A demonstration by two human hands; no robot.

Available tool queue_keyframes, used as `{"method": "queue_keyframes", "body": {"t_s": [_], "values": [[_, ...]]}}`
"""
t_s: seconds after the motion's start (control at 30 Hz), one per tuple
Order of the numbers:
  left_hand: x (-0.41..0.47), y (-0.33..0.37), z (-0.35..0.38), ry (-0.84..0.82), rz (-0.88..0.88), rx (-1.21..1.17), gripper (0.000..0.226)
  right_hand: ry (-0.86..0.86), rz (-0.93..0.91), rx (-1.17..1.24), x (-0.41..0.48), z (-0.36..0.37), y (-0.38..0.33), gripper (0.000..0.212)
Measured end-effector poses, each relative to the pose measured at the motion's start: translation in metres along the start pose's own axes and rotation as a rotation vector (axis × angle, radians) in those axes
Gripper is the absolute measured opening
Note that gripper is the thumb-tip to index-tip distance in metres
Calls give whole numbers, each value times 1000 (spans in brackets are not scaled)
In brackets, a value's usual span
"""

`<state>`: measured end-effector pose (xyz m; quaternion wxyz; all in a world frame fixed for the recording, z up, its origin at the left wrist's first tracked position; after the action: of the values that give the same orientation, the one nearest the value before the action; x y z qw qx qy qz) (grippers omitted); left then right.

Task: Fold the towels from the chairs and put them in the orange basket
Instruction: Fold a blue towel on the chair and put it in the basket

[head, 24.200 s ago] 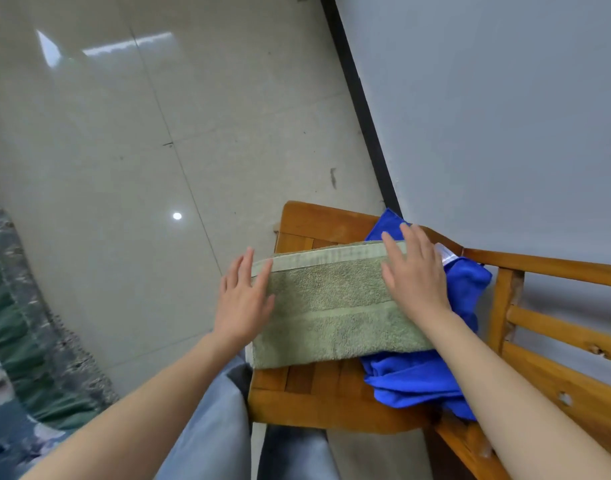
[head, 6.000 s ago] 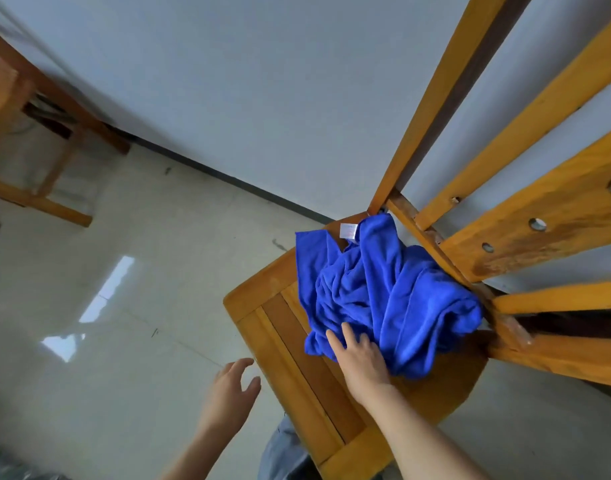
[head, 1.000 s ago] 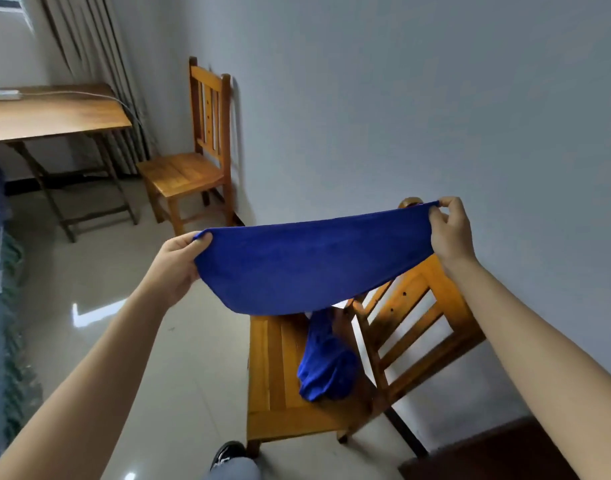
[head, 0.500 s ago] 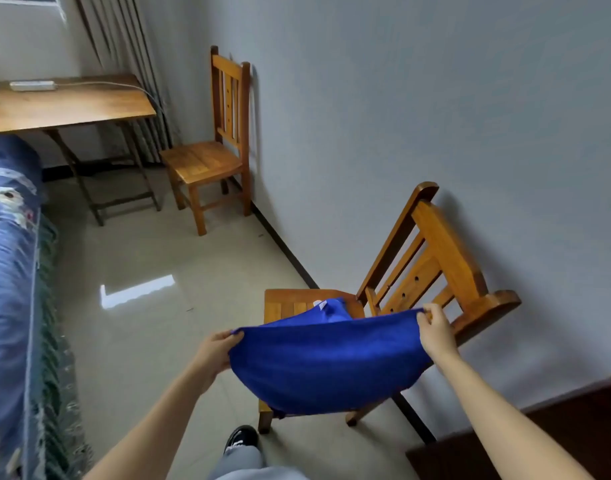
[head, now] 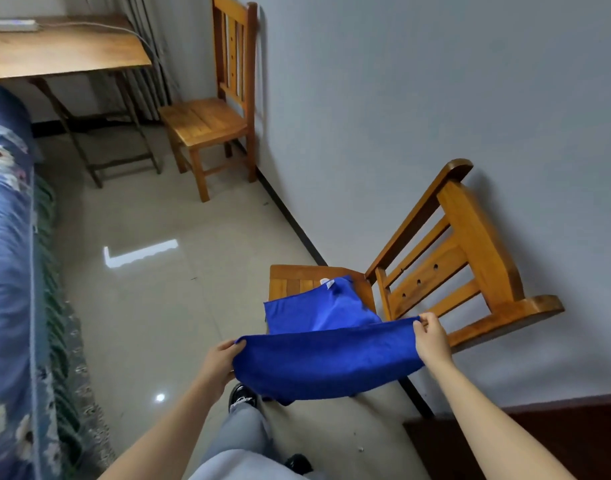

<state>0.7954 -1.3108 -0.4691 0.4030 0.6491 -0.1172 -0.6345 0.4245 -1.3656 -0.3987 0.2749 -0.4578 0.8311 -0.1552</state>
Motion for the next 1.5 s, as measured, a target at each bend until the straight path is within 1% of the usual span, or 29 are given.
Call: {"method": "queue_keyframes", "body": {"t_s": [0.17, 0.27, 0.4, 0.6, 0.7, 0.9, 1.17, 1.3, 1.37, 1.5], "values": [[41, 15, -1, 25, -34, -68, 13, 6, 6, -27, 27, 10, -37, 26], [66, 25, 3, 33, -43, -107, 10, 31, 17, -48, 46, 11, -56, 25], [105, 40, 7, 30, -59, -132, 12, 70, 35, -61, 70, 19, -83, 27], [134, 41, 7, 79, -109, -140, 10, 73, 42, -110, 88, 40, -100, 27], [146, 42, 11, 123, -100, -144, 10, 67, 31, -141, 104, 51, -104, 26], [184, 29, 28, 244, -22, -140, 15, 64, -16, -228, 159, 86, -98, 28], [257, -23, 55, 396, -5, -139, 12, 18, -103, -366, 257, 152, -69, 26], [291, -40, 61, 450, 41, -54, 13, 10, -140, -429, 298, 187, -53, 24], [302, -50, 64, 459, 38, -3, 12, -57, -130, -450, 314, 209, -39, 22], [309, -69, 65, 428, 4, 79, 13, -209, -43, -444, 324, 241, -1, 14]]}}
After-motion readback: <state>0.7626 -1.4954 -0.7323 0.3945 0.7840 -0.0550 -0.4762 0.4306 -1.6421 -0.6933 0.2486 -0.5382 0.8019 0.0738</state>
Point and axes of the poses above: each hand's wrist, its own x-axis towards the middle knuckle, its own z-axis out of the palm, y = z × x, the point moved 5 cm from there along x, towards the middle knuckle, and after that the axes turned 7 degrees about -x, right-handed, at the moved point
